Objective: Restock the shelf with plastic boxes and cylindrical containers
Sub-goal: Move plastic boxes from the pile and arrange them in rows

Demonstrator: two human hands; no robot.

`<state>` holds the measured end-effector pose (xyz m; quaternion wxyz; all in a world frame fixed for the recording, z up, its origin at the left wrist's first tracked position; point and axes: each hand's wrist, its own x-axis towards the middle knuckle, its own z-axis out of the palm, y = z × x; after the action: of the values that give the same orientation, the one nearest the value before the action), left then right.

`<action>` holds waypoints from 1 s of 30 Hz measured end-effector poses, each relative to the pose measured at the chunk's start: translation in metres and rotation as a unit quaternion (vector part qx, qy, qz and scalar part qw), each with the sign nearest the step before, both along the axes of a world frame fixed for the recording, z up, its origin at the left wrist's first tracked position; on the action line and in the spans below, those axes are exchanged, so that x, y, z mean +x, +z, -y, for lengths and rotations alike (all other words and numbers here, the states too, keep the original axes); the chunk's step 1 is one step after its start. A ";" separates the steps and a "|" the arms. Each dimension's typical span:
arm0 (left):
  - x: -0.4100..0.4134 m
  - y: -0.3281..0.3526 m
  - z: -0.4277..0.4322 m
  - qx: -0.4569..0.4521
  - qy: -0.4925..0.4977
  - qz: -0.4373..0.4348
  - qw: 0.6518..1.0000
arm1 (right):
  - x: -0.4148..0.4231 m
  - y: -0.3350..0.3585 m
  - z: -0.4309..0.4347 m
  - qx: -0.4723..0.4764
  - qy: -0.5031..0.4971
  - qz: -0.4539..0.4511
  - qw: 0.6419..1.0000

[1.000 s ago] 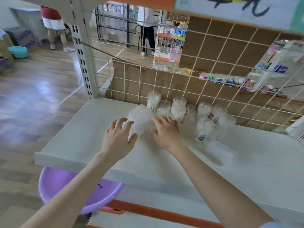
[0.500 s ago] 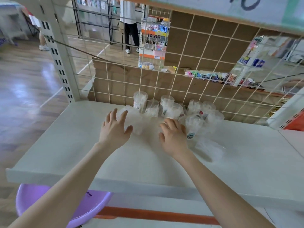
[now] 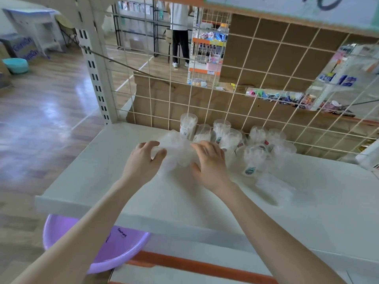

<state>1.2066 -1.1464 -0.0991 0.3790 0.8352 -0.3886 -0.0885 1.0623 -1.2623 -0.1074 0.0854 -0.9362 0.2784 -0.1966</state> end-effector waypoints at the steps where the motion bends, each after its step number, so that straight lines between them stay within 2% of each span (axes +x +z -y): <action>1: -0.002 0.002 -0.002 -0.003 -0.006 -0.009 1.000 | 0.003 0.002 -0.005 0.021 0.031 0.016 0.999; 5: -0.009 0.009 -0.008 -0.015 -0.022 -0.053 0.998 | 0.010 0.008 -0.022 0.102 0.105 0.061 0.987; 11: -0.021 0.006 -0.017 -0.030 -0.048 -0.082 0.995 | 0.003 0.005 -0.025 0.220 0.070 0.103 0.968; 15: -0.026 0.000 -0.019 -0.052 -0.069 -0.151 0.985 | -0.004 0.001 -0.024 0.276 0.040 0.137 0.950; 19: -0.030 -0.006 -0.022 -0.068 -0.080 -0.220 0.970 | -0.009 -0.003 -0.025 0.287 0.027 0.144 0.947; 22: -0.032 -0.009 -0.023 -0.111 -0.054 -0.252 0.960 | -0.014 -0.004 -0.031 0.321 0.015 0.137 0.937; 27: -0.030 -0.001 -0.016 -0.164 0.002 -0.299 0.940 | -0.016 0.001 -0.040 0.427 0.003 0.095 0.899; 29: -0.031 0.001 -0.016 -0.163 -0.011 -0.274 0.948 | -0.015 0.003 -0.043 0.489 -0.028 0.124 0.863; 30: -0.033 0.001 -0.017 -0.153 -0.027 -0.250 0.956 | -0.014 0.004 -0.045 0.532 -0.049 0.146 0.833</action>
<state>1.1732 -1.1295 -0.0978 0.5848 0.7077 -0.3123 -0.2444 1.0487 -1.2170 -0.1030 0.6000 -0.6919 0.3699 -0.1567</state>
